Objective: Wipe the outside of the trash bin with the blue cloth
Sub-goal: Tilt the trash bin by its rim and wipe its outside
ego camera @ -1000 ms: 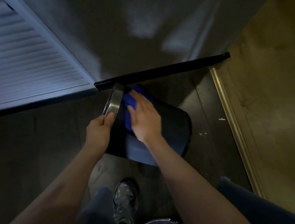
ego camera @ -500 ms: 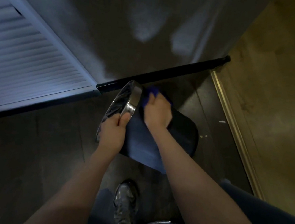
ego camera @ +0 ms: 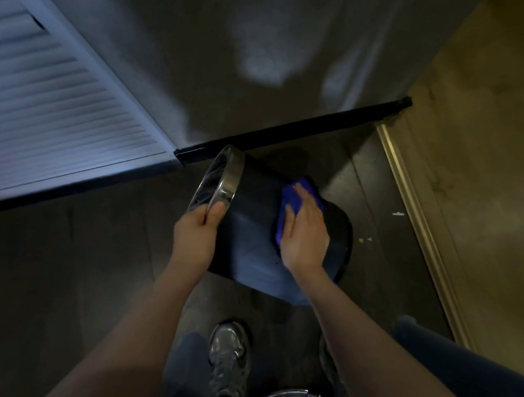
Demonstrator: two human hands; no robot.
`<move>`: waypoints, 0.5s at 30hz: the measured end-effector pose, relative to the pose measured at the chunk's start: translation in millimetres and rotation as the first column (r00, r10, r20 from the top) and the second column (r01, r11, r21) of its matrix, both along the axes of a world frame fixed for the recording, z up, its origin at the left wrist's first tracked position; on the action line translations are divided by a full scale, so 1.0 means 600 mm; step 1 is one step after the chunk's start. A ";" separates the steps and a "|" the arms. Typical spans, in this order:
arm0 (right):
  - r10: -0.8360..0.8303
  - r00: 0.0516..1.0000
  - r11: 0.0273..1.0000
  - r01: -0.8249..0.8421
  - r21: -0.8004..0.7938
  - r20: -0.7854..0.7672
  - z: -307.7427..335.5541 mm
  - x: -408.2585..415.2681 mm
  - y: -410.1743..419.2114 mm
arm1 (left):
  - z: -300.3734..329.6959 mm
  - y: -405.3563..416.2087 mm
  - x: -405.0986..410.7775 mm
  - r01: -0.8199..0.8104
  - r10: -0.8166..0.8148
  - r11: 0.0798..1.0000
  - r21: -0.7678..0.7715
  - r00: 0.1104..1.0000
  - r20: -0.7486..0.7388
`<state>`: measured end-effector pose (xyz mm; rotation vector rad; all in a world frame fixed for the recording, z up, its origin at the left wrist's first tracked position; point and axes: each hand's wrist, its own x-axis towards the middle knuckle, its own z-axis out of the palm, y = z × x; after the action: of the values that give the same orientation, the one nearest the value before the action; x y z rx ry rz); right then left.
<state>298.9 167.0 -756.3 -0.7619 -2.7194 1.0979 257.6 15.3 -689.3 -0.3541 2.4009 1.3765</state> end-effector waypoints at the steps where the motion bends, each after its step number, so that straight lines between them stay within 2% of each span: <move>1: -0.106 0.991 0.994 0.108 -0.029 0.082 -0.002 -0.023 0.006 | 0.000 0.000 0.002 0.002 -0.002 1.000 -0.001 1.000 0.000; 2: -0.171 0.969 0.982 0.183 -0.054 0.181 -0.001 -0.049 0.014 | -0.001 0.000 0.003 0.003 -0.003 1.000 -0.003 1.000 0.008; 4: -0.159 0.922 0.972 0.208 -0.107 0.352 0.004 -0.091 0.029 | -0.003 0.000 0.004 0.007 -0.006 1.000 -0.023 0.999 0.034; 6: -0.101 0.915 0.977 0.166 -0.135 0.392 0.011 -0.111 0.035 | -0.005 -0.001 0.003 0.002 -0.001 0.999 -0.045 0.999 0.040; 8: -0.104 0.940 0.983 0.147 -0.109 0.325 0.023 -0.110 0.016 | -0.005 0.000 -0.001 -0.001 0.003 0.999 -0.047 0.999 0.045; 10: -0.099 0.985 0.995 0.094 0.036 0.142 0.037 -0.087 -0.039 | -0.005 0.001 -0.007 -0.003 0.005 0.999 -0.047 0.999 0.038; 12: -0.017 1.000 0.987 0.020 0.162 -0.019 0.043 -0.050 -0.099 | -0.005 0.001 -0.012 -0.005 0.006 0.999 -0.041 1.000 0.030; 15: 0.093 0.988 0.974 -0.065 0.217 -0.123 0.040 -0.019 -0.113 | -0.006 -0.002 -0.009 -0.006 0.006 1.000 -0.003 0.999 0.042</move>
<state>287.3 99.3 -732.3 -0.5338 -2.7162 0.8201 252.2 14.2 -692.7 -0.3869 2.3701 1.3549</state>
